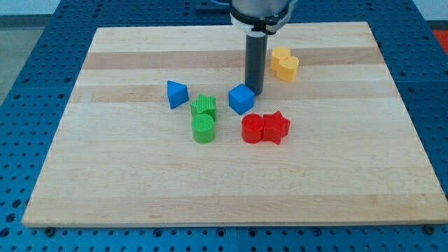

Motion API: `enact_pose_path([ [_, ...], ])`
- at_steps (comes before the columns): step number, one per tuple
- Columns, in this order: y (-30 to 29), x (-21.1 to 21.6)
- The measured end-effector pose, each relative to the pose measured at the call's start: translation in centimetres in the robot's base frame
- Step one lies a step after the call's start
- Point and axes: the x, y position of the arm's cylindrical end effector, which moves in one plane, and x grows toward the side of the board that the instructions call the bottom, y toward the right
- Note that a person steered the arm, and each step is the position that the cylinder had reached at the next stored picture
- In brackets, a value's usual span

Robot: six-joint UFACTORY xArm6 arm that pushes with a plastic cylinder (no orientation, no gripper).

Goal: Separate the red blocks from each others

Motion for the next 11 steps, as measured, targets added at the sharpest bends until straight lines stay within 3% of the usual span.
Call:
enact_pose_path([
  [2,2.2,1.7],
  [4,-2.1,5.6],
  [6,-2.5,4.3],
  [8,-2.5,6.8],
  [11,2.4,5.4],
])
